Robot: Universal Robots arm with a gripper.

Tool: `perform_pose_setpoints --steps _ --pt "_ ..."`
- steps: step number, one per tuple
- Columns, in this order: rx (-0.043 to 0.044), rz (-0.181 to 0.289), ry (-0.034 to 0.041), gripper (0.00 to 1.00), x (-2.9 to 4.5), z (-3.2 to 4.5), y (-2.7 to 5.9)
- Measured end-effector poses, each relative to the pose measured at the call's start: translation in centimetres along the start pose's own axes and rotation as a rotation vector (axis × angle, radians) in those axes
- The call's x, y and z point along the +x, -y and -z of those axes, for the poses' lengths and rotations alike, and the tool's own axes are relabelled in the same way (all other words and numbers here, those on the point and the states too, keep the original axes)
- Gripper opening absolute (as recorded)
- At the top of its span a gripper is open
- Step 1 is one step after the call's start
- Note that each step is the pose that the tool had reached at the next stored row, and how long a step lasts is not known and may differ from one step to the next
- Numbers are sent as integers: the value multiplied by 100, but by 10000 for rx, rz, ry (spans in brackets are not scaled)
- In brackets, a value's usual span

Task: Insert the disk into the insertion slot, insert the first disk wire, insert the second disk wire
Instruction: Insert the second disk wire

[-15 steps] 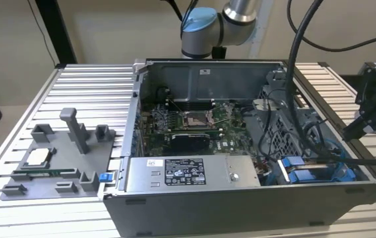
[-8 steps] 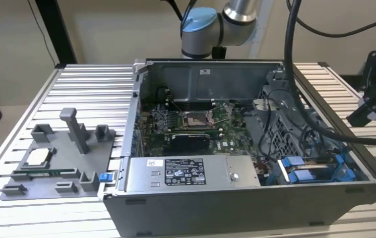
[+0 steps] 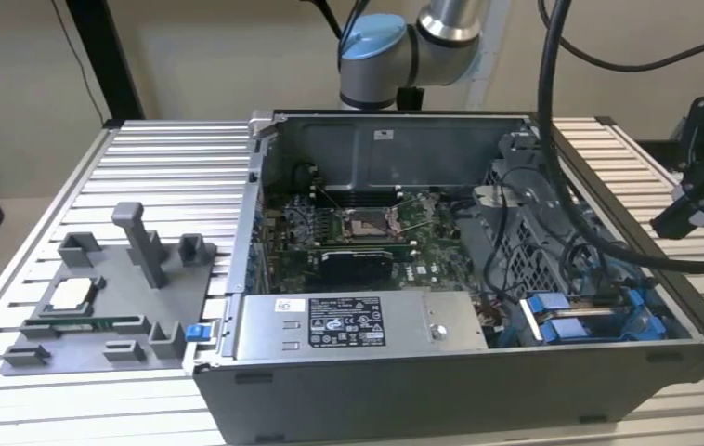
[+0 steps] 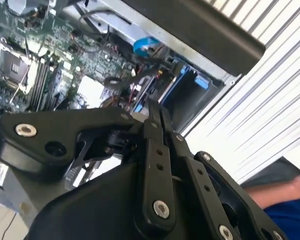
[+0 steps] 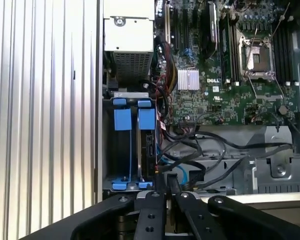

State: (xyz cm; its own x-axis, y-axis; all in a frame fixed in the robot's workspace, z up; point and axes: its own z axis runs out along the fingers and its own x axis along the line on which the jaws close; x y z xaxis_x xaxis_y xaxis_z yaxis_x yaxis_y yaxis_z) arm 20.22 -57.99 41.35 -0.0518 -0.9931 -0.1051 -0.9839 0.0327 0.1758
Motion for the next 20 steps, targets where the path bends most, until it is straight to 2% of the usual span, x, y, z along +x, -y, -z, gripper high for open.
perform_pose_setpoints --steps 3,6,7,14,18,20 --pt "-37 4 -3 0 0 -24 113" --pt "-41 7 -4 0 10 -67 176" --pt "-41 8 -6 100 14 -81 195" --pt "-42 18 -7 100 34 -188 313" --pt "-37 42 10 100 34 -197 345" --pt "-26 60 48 100 50 -209 348"
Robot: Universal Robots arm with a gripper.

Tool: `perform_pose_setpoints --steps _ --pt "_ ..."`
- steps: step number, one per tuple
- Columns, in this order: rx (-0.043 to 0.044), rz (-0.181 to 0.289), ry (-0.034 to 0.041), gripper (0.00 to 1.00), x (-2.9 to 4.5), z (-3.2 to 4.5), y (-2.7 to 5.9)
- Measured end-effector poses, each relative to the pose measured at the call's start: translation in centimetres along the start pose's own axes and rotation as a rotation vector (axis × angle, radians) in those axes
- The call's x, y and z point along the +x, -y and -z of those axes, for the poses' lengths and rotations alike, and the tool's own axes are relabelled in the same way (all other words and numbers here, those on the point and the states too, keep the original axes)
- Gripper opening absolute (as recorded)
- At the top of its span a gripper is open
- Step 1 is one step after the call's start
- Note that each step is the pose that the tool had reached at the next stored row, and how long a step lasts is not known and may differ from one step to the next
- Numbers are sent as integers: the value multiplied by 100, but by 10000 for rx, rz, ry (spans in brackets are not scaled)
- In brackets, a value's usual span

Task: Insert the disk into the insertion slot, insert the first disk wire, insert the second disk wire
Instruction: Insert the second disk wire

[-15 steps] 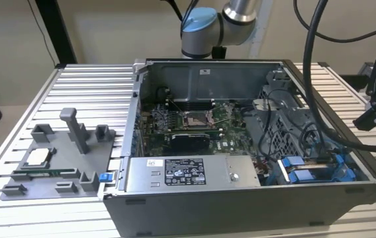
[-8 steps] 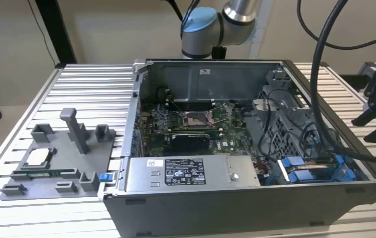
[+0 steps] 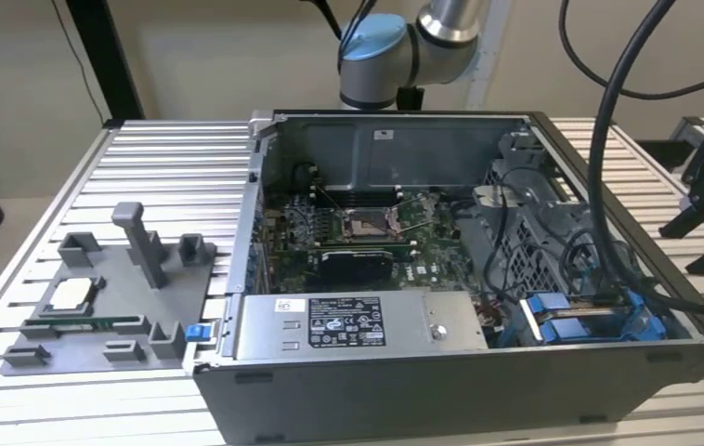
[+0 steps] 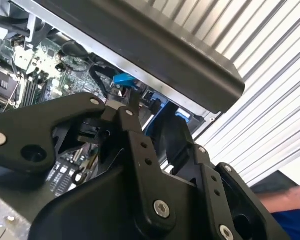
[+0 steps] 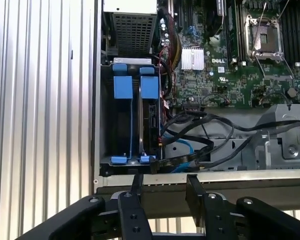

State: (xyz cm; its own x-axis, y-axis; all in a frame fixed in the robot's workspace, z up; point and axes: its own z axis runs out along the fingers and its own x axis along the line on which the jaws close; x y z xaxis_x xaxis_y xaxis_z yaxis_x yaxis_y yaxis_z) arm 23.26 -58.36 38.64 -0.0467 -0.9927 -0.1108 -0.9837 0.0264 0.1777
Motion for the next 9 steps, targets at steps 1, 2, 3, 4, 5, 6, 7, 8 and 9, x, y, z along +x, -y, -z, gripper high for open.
perform_pose_setpoints --steps 1,2,3,4,5,6,7,8,9 --pt "7 13 18 100 17 -11 3" --pt "6 23 31 100 42 -25 7" --pt "6 28 39 100 66 -40 11" --pt "5 33 46 100 90 -55 15" --pt "5 36 50 100 111 -70 18" --pt "4 38 56 100 128 -88 22" --pt "4 39 60 100 138 -105 25" --pt "4 38 60 100 145 -122 25" --pt "4 39 61 100 150 -139 25"
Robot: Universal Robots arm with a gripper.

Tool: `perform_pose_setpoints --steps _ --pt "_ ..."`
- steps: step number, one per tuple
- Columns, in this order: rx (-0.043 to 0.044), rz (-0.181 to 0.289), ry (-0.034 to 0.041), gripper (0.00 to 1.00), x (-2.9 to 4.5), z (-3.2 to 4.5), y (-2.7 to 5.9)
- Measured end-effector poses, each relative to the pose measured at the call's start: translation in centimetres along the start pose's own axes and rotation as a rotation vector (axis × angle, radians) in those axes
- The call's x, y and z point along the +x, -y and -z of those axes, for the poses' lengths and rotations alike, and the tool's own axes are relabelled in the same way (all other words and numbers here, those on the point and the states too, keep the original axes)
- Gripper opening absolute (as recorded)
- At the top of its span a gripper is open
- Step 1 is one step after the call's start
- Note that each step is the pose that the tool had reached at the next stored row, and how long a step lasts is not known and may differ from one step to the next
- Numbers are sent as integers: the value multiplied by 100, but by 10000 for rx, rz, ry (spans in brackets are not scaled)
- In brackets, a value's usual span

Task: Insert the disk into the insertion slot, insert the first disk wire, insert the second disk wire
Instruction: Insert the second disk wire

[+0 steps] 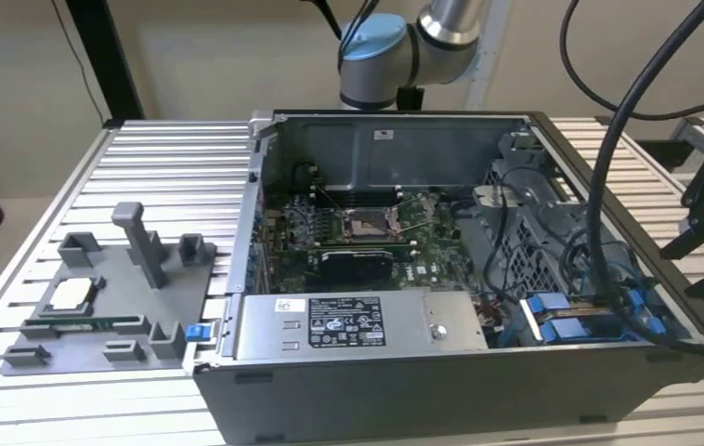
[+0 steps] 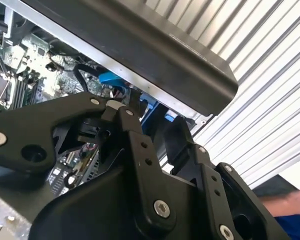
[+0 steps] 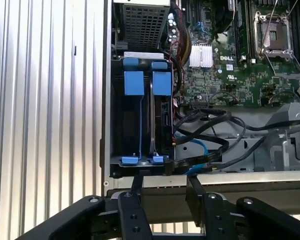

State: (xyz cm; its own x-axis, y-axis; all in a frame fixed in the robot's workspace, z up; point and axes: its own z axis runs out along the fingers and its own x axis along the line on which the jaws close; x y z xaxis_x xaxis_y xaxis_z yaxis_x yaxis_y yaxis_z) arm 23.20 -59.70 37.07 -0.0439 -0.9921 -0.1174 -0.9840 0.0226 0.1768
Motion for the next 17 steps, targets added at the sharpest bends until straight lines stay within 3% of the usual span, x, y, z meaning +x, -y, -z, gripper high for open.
perform_pose_setpoints --steps 4,8,14,17 --pt "-17 -1 3 100 11 -71 2" --pt "-103 -11 6 100 16 -109 9" --pt "-386 -34 63 100 16 -123 10" --pt "-475 -39 98 100 17 -136 12"
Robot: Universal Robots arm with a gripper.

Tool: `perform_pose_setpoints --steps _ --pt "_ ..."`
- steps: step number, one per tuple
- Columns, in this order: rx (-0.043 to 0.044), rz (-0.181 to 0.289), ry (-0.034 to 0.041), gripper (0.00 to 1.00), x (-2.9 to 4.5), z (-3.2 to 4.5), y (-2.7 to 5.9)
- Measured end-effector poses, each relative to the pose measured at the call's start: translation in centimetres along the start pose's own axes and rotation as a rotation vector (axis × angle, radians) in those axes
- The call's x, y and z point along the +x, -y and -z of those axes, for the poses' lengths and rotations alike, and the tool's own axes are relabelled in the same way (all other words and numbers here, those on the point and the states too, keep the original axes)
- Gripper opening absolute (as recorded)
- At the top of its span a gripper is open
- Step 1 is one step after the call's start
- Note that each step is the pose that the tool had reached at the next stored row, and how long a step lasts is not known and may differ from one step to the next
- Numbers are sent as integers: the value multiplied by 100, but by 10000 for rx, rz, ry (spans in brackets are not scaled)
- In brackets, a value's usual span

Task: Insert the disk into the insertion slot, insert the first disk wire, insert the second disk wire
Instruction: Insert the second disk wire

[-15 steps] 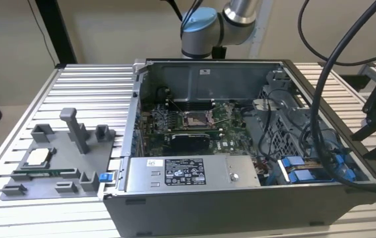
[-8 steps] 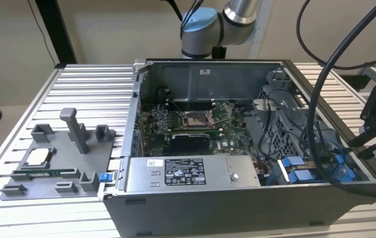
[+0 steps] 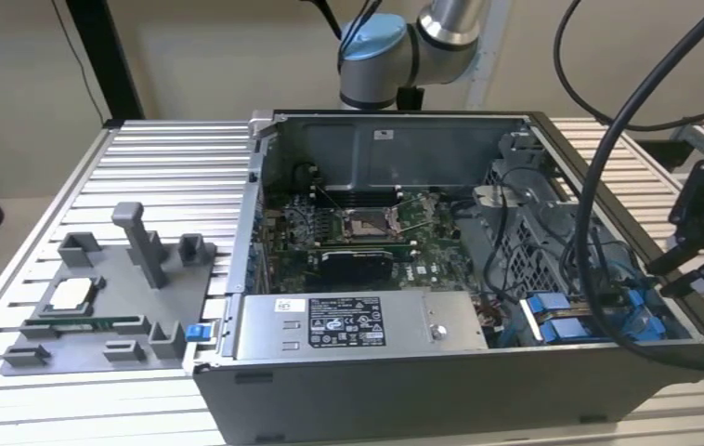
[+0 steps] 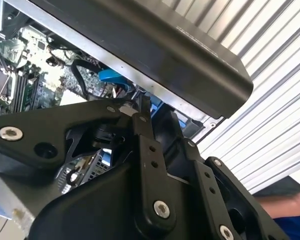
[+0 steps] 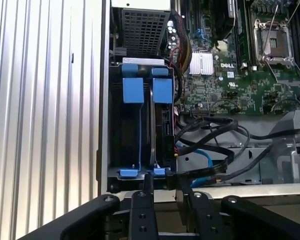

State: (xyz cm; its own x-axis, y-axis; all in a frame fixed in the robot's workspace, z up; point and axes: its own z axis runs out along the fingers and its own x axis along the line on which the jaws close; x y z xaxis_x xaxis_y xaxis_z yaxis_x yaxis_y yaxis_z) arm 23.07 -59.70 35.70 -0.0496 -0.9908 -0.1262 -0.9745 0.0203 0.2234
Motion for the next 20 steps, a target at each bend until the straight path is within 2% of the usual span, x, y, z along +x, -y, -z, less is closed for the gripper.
perform_pose_setpoints --steps 6,9,13,18,19,20 --pt "-59 -2 87 100 -8 -39 9" --pt "-66 9 206 100 -8 -50 13" --pt "-68 0 407 100 -6 -63 11" --pt "-63 -48 512 100 -5 -71 8" --pt "-63 -50 515 0 -5 -71 7" --pt "-63 -51 516 0 -5 -71 8"
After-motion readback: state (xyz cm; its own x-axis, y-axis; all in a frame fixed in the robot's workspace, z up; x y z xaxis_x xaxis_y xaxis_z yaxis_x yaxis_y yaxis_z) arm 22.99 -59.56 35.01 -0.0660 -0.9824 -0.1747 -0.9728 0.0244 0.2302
